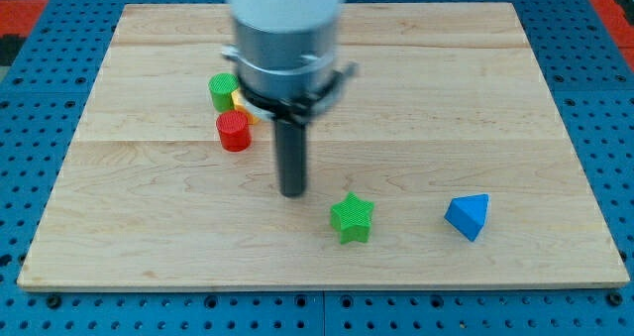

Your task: Separate the red circle with yellow hexagon

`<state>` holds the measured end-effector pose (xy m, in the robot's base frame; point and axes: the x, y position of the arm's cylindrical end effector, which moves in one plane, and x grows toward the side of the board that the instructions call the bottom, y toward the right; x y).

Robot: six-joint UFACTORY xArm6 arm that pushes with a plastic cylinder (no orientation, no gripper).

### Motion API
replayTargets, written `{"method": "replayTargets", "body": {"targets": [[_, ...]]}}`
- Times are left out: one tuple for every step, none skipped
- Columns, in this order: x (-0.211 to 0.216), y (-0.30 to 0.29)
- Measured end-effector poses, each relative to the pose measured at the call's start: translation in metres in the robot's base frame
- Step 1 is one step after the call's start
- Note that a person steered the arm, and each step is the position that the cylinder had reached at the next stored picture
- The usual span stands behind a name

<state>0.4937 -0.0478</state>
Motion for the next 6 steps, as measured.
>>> {"method": "replayTargets", "body": {"targets": [[-0.05,0.0],[-0.072,-0.064],[-0.093,-0.095],[-0.125,-0.099],[-0.113,-0.123],[-0.085,-0.142]]}}
